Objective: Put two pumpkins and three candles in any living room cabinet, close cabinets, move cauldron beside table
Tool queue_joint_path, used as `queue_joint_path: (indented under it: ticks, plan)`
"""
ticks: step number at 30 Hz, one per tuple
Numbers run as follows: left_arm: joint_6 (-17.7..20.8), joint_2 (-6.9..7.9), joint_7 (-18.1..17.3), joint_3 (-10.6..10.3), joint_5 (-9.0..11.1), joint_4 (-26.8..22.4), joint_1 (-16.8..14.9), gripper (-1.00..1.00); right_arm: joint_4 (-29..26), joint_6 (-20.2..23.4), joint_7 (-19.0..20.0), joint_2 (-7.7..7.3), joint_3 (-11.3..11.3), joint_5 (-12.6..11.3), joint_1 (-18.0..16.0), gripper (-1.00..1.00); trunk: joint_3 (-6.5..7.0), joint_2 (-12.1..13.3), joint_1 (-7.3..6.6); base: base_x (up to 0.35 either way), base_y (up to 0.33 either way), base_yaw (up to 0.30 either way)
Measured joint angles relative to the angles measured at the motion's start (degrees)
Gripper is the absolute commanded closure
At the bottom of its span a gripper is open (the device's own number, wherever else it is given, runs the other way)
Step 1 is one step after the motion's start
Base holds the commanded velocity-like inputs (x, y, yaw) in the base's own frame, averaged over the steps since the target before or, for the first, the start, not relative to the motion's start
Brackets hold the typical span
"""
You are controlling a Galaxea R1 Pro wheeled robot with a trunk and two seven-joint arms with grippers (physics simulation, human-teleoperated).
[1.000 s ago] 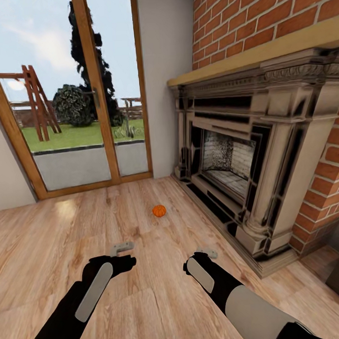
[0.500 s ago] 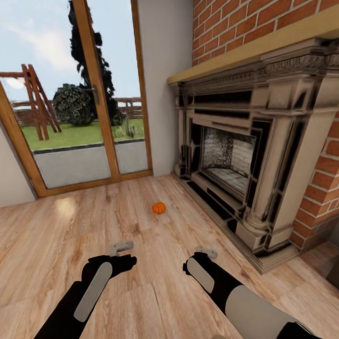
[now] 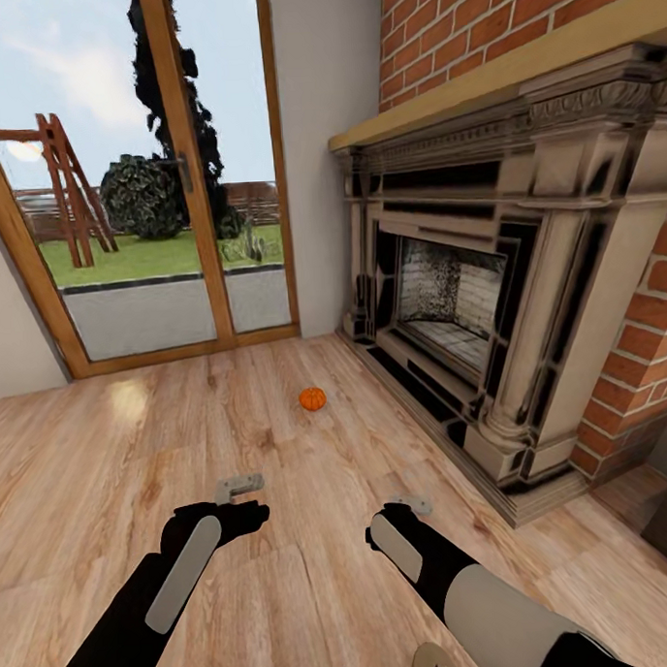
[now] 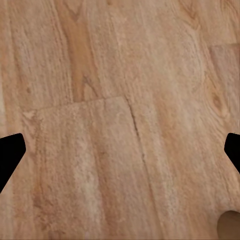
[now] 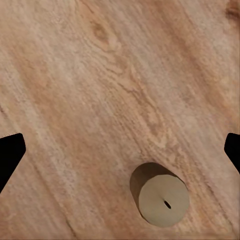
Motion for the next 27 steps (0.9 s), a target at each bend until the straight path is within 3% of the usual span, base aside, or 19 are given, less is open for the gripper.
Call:
queue_joint_path:
  ticks: [27]
  plan:
    - [-0.02, -0.03, 0.02, -0.03, 0.00, 0.06, 0.00, -1.00, 0.22, -0.06, 0.51, 0.00, 0.15, 0.20, 0.00, -1.00, -5.99, -0.36, 0.70, 0.000, 0.000, 0.000]
